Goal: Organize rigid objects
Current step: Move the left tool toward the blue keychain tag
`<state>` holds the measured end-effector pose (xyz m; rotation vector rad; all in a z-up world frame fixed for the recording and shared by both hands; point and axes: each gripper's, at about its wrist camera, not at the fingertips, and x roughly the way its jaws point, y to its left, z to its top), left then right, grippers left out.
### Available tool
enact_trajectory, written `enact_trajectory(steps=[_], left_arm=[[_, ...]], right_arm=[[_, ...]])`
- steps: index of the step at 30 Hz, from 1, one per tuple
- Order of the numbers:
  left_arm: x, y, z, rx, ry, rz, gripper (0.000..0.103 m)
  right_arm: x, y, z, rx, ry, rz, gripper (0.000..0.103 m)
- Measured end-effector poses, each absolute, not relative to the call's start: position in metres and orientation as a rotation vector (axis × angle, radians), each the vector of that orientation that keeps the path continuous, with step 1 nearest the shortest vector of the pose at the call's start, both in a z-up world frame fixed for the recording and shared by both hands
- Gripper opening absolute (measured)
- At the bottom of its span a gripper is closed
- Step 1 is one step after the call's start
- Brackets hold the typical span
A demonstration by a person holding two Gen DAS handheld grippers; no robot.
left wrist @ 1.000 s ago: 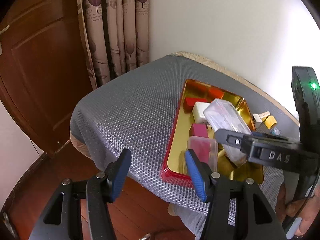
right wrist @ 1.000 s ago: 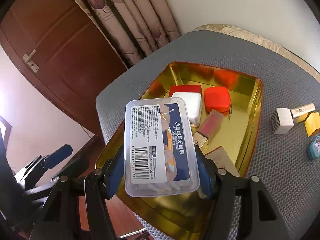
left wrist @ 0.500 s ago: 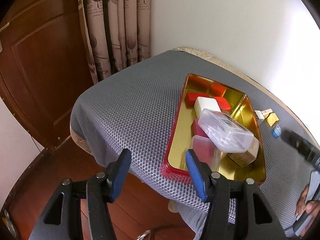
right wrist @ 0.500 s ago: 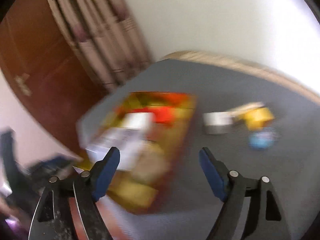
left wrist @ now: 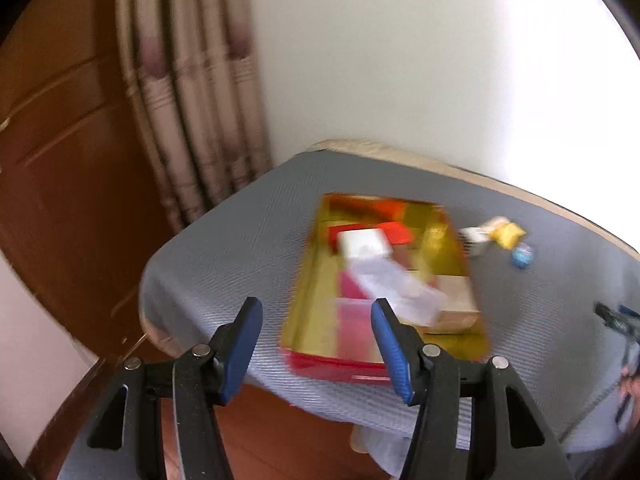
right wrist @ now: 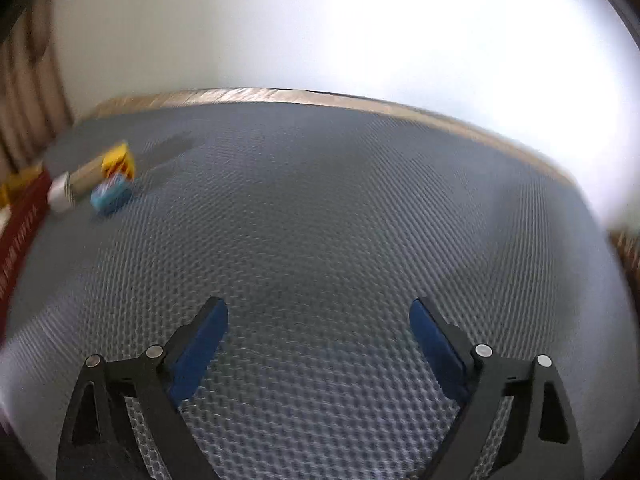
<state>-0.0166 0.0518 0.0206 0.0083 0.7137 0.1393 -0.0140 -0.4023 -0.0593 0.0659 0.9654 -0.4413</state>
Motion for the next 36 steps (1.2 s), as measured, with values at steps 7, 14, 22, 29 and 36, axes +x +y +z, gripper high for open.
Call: enact_trajectory(steps=[7,14,22,29,36], left_arm=[[0.013,-0.038,0.020,0.091,0.812,-0.163,0.058],[0.086,-0.128,-0.003,0.165,0.908,-0.350,0.058],[0.174,-0.155,-0.038,0.055,1.053,-0.328,0.058],[0.203,-0.179,-0.060,0.126,1.096,-0.341,0.058],[0.221,-0.189,-0.084,0.152,1.151,-0.345,0.058]], right_arm=[[-0.016,-0.414,-0.061,0.147,0.958,-0.392,0.099],[-0.025,-0.424,-0.055,0.205,0.903,-0.342,0.100],[-0.027,-0.419,-0.053,0.228,0.896,-0.273,0.100],[-0.037,-0.420,-0.048,0.244,0.881,-0.241,0.100],[-0.038,-0.421,-0.047,0.249,0.877,-0.228,0.100]])
